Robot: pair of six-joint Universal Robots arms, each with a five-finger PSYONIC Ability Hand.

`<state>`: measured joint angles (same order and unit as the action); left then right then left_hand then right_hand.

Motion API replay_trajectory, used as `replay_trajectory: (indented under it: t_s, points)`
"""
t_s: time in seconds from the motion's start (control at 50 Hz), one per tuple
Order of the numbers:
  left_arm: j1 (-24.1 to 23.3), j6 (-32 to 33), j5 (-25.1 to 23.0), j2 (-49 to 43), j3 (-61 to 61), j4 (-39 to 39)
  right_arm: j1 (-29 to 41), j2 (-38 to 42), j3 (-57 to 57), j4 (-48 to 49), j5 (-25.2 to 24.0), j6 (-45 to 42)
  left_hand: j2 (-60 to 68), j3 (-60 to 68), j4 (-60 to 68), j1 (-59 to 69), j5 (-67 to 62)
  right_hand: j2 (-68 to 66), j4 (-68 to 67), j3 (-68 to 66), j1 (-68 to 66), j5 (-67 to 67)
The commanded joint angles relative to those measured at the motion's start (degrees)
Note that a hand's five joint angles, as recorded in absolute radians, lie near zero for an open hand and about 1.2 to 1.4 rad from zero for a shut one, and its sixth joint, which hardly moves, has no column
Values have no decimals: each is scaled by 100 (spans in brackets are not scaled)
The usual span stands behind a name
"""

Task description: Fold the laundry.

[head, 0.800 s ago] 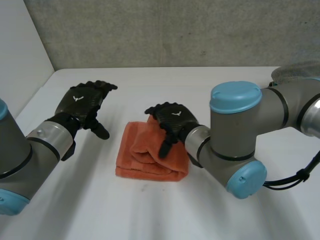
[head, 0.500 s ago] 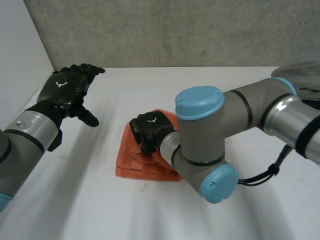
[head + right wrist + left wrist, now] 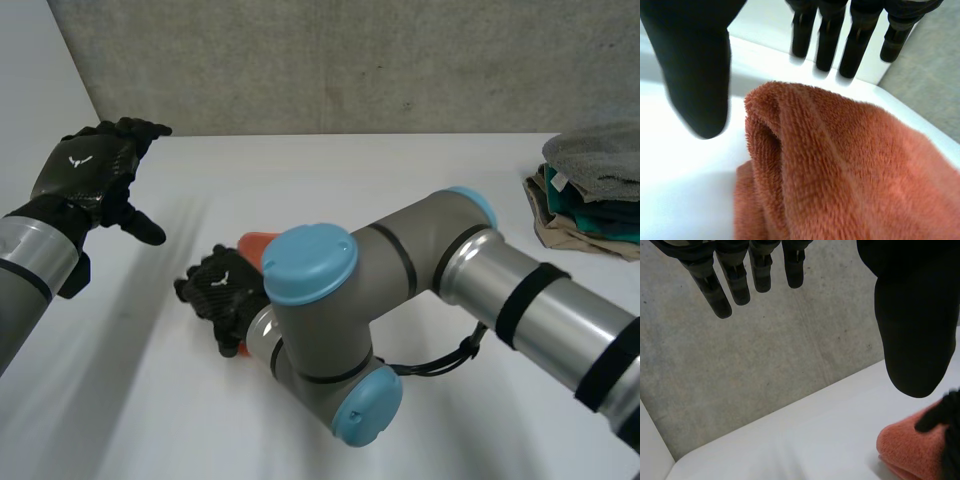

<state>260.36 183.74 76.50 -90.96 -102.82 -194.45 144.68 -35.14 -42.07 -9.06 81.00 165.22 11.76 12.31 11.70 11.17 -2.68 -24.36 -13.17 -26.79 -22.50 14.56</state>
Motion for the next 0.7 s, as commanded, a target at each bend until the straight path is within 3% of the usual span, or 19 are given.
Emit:
replay_trajectory:
  t_s: [0.02,0.1,0.16,0.32,0.4,0.58,0.7]
  points:
    - [-64,-48,251,-18,245,-92,-588,-1292,-1118,53,231,282,-176,-231,-170,-117,268,1436,317,1679,1250,-1456]
    - [-99,-180,541,-97,605,-119,-1116,-1891,-1804,115,398,687,-176,-231,-170,-117,268,1436,317,1679,1250,-1456]
    - [-248,-268,498,-412,1053,-23,-1424,-2050,-2016,-42,443,1029,-176,-231,-170,-117,268,1436,317,1679,1250,-1456]
    - [-1223,-6,-380,-2290,2467,1907,-1644,-1524,-1631,-306,460,2215,-176,-231,-170,-117,268,1436,317,1679,1250,-1456]
    - [-1400,477,-355,-3082,2863,2708,-1530,-1024,-1200,-604,478,2480,-176,-231,-170,-117,268,1436,317,1679,1250,-1456]
    - [-1304,1032,339,-3744,3137,2843,-1389,-354,-847,-905,898,2296,-176,-231,-170,-117,268,1436,317,1679,1250,-1456]
    - [-1242,1015,348,-3736,3005,2861,-1407,-467,-979,-694,1066,1760,-176,-231,-170,-117,268,1436,317,1679,1250,-1456]
